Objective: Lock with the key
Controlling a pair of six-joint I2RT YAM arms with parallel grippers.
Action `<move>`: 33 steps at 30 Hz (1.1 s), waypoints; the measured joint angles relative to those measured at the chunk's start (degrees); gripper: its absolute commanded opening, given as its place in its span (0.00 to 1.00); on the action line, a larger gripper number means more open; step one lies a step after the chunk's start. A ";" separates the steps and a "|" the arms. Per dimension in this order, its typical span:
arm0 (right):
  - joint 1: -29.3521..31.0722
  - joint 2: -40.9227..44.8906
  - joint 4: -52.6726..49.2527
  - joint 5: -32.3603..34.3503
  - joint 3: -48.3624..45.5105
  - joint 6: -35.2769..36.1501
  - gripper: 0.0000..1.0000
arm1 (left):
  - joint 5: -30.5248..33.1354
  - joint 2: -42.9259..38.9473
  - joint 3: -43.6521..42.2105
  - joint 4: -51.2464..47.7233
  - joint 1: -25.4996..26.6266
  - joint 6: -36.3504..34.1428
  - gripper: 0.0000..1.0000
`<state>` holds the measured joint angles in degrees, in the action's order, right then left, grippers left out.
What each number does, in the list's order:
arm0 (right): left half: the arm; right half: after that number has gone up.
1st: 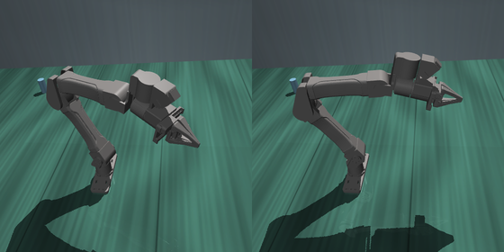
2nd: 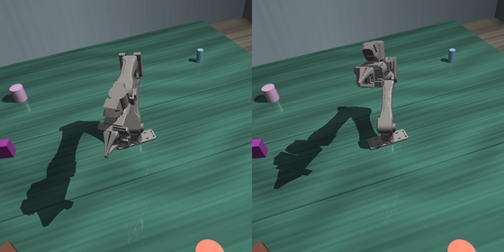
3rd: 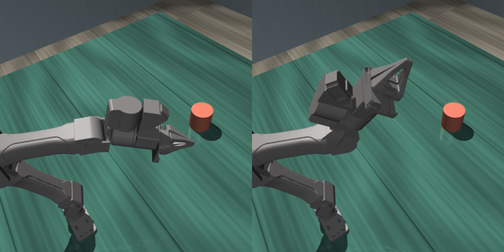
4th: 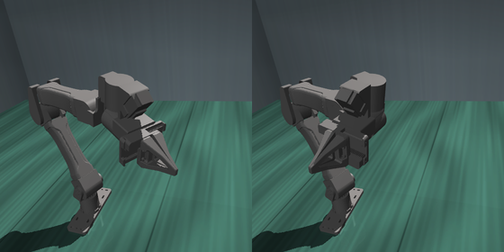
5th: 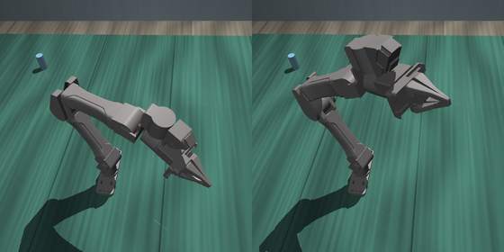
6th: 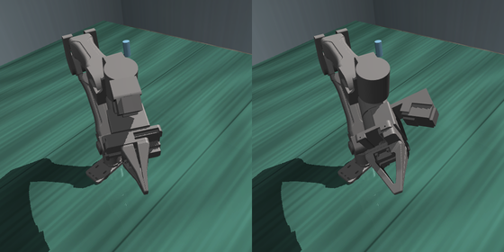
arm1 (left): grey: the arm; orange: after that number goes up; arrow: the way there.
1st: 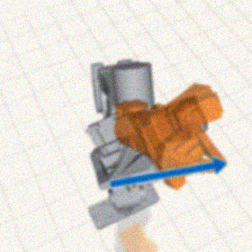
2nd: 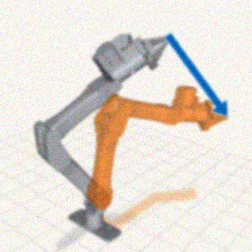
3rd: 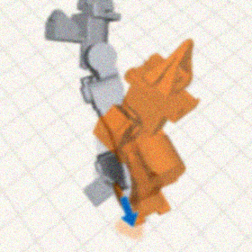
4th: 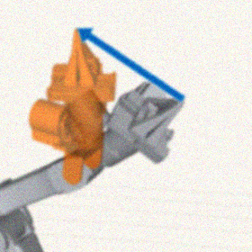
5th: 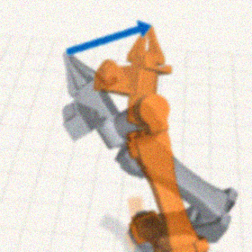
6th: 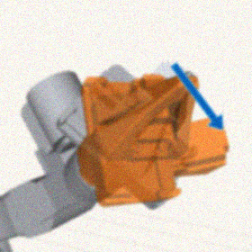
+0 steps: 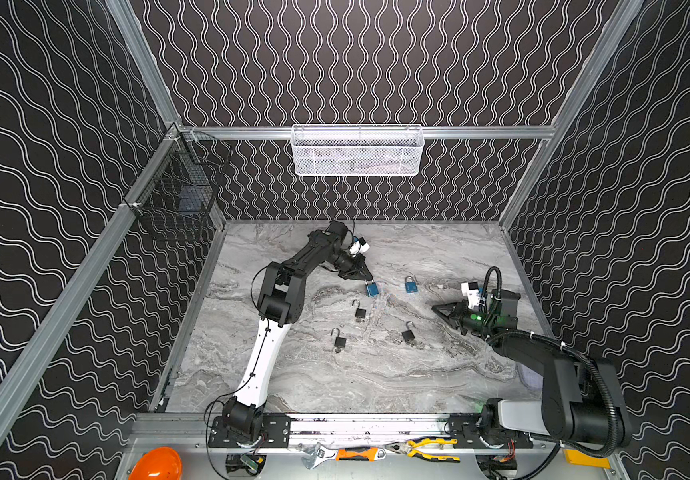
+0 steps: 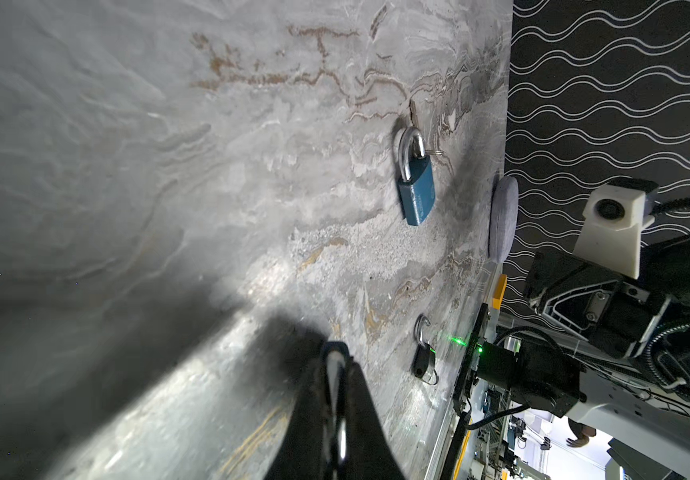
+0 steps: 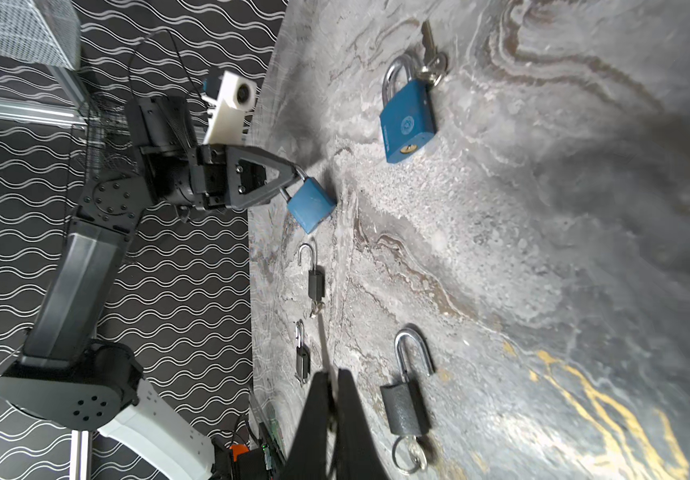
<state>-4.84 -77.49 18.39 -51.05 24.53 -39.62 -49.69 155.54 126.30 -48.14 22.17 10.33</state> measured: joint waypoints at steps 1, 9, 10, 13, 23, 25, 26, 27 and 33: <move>0.55 -0.11 -0.20 0.39 0.24 0.02 0.00 | 0.00 0.26 0.42 -0.02 0.00 0.02 0.10; 7.78 -1.75 -1.79 5.55 4.83 0.61 0.00 | 0.02 1.86 1.20 1.29 -0.04 1.84 0.27; 8.41 -1.92 -1.88 6.12 5.29 0.59 0.00 | 0.00 2.01 1.20 1.70 -0.04 2.25 0.28; 10.64 -2.49 -2.78 8.68 7.10 0.46 0.00 | 0.02 2.80 2.16 2.80 -0.04 3.96 0.32; 16.44 -6.23 -8.31 19.39 14.01 0.11 0.00 | 0.44 1.90 -1.95 11.47 -0.02 12.52 0.41; 17.09 -8.46 -9.01 20.96 15.65 -0.04 0.00 | 1.33 0.50 -4.39 14.19 0.00 14.43 0.42; 17.42 -9.60 -9.18 21.73 16.52 -0.07 0.00 | 1.60 -0.52 -5.90 16.04 0.00 15.74 0.58; 17.84 -10.56 -9.35 22.43 17.38 -0.11 0.00 | 1.79 -1.90 -7.89 18.38 0.00 16.76 0.64; 21.07 -16.00 -10.80 25.73 23.65 -0.26 0.00 | 4.70 -13.25 -19.69 31.08 0.00 22.77 0.71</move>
<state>16.23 -93.49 7.60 -25.32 48.18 -39.88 -44.99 142.30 106.61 -17.06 22.17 33.10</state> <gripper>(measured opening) 0.059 0.667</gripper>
